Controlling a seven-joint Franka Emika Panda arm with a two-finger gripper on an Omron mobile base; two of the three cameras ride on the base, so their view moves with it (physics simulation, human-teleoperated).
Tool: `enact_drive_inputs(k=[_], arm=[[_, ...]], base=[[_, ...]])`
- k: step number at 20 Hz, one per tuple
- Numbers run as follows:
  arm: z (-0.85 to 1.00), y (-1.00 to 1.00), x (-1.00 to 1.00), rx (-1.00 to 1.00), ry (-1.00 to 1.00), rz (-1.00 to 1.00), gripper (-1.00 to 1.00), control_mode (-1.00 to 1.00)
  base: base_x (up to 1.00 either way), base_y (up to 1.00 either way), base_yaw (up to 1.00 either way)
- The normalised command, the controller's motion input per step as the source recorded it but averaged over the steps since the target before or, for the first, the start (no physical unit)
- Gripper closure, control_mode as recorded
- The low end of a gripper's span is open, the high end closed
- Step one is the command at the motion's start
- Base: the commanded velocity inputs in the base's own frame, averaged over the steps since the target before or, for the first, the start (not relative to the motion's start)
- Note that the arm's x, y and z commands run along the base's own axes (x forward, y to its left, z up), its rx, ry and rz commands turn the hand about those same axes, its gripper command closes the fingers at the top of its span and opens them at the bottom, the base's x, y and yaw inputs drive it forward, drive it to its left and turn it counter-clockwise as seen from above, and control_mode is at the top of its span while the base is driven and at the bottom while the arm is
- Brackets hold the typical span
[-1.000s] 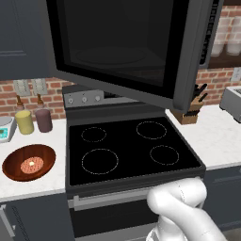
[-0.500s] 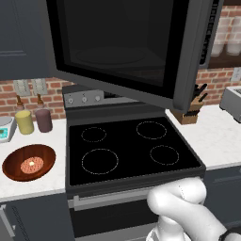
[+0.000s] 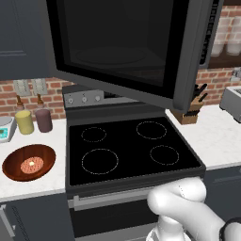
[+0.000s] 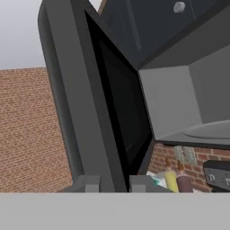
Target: Open the microwave, place the bowl with waffle inside the microwave, then close the microwave door and turn it on.
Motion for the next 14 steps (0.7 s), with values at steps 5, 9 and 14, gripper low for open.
enact_drive_inputs(k=[5,9,14], arm=[[0.0,0.05,0.02,0.0,0.0,0.05,-1.0,-1.0],[0.0,0.0,0.0,0.0,0.0,0.0,-1.0,-1.0],[0.0,0.14,0.18,0.0,-0.07,0.0,-1.0,-1.0]], base=[[0.0,0.0,0.0],[0.0,0.0,0.0],[0.0,0.0,0.0]])
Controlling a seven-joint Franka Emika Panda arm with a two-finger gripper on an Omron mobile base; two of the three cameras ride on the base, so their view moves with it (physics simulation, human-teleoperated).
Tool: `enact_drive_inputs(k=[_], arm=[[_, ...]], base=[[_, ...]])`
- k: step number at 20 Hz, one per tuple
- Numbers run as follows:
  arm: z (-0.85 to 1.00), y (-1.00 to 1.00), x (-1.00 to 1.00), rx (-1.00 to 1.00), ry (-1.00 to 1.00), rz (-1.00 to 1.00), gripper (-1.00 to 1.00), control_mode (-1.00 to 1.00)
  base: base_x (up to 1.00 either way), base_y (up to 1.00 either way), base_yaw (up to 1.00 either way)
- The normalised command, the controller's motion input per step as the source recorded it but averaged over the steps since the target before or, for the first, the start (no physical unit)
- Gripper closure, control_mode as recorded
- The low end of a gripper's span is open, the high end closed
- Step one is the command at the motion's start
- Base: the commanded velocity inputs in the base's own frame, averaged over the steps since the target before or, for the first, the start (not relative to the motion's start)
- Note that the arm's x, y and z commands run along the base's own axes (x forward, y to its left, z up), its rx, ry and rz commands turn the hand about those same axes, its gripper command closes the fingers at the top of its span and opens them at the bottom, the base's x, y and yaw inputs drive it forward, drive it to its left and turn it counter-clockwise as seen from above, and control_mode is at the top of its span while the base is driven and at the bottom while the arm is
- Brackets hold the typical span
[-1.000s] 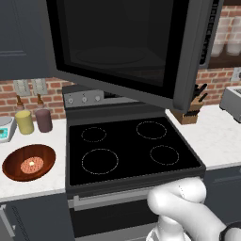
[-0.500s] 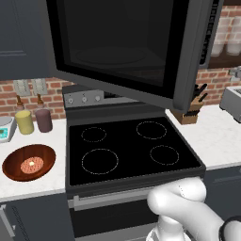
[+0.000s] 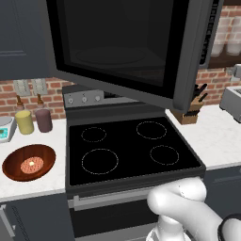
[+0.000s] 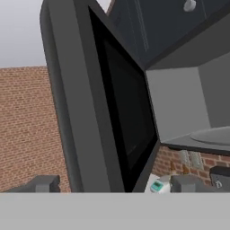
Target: Open the microwave, place the bowl with waffle inside the microwave, then close the microwave door and turn it on.
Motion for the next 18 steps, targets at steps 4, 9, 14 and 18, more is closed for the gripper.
enact_drive_inputs(k=[4,9,14,18], arm=[[0.0,0.44,0.48,0.0,-0.09,0.03,-1.0,-1.0],[0.0,0.4,0.26,0.0,-0.11,0.06,-1.0,-1.0],[0.0,0.1,0.01,0.0,-0.02,0.15,-1.0,-1.0],[0.0,0.14,0.0,0.0,0.0,0.16,-1.0,-1.0]], base=[[0.0,0.0,0.0],[0.0,0.0,0.0],[0.0,0.0,0.0],[0.0,0.0,0.0]])
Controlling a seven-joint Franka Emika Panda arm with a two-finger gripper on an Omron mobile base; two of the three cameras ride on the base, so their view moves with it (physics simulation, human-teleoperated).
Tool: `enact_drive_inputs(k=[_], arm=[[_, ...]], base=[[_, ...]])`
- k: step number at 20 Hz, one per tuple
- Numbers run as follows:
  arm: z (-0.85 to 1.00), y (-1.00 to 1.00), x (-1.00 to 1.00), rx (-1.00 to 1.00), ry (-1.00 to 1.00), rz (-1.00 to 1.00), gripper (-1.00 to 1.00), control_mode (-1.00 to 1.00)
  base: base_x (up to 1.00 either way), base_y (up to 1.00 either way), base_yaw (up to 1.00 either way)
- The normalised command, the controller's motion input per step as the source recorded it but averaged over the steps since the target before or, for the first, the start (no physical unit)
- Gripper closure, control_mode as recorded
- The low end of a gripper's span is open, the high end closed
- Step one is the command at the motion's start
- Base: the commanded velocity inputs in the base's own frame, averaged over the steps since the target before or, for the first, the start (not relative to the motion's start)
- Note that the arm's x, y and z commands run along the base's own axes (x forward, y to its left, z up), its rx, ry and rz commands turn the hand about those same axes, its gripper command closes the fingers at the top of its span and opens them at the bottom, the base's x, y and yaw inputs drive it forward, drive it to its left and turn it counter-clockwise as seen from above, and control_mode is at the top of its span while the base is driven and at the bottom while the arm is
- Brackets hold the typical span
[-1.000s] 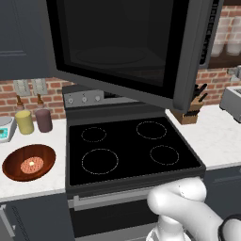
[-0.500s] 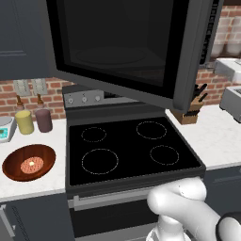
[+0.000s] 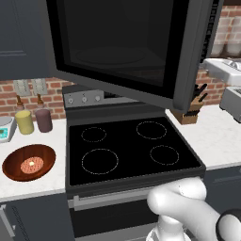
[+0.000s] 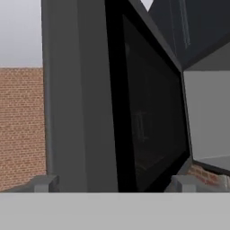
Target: Open the microwave, place the bowl with waffle inside the microwave, then close the microwave door and turn it on.
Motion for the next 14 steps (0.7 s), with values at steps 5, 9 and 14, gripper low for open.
enact_drive_inputs(k=[5,9,14], arm=[[0.0,0.4,0.0,0.0,0.0,0.12,-1.0,-1.0],[0.0,0.64,0.0,-0.03,0.0,0.06,-1.0,-1.0],[0.0,0.46,-0.06,0.0,0.0,0.04,-1.0,-1.0]], base=[[0.0,0.0,0.0],[0.0,0.0,0.0],[0.0,0.0,0.0]])
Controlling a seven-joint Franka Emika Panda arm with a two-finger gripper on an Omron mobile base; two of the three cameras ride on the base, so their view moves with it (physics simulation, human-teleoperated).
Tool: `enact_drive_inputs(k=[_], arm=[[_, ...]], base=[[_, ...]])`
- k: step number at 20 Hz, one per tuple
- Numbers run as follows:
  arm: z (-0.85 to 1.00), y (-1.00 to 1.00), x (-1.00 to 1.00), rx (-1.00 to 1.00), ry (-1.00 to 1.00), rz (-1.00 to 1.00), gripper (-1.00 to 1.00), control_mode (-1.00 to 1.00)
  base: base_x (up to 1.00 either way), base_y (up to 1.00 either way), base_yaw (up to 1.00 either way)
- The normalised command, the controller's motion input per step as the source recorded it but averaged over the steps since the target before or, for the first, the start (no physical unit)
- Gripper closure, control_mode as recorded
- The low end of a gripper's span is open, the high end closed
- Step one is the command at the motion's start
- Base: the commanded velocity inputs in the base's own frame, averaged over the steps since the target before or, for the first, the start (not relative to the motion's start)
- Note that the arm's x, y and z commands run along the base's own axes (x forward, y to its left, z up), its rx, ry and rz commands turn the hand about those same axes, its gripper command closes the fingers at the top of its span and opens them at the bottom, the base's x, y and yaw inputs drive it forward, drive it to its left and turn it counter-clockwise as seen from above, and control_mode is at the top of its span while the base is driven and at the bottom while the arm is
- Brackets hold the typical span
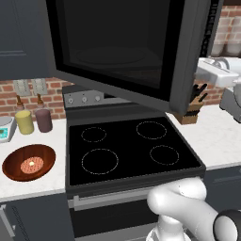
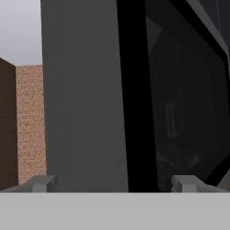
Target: Open the microwave, place the bowl with waffle inside the microwave, then close the microwave door and turn it on.
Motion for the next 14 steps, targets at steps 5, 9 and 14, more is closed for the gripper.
enact_drive_inputs(k=[5,9,14], arm=[[0.0,0.36,-0.18,0.0,0.0,0.04,-1.0,-1.0],[0.0,0.44,-0.13,0.0,0.0,0.06,-1.0,-1.0],[0.0,0.49,-0.14,0.0,0.0,0.06,-1.0,-1.0]], base=[[0.0,0.0,0.0],[0.0,0.0,0.0],[0.0,0.0,0.0]])
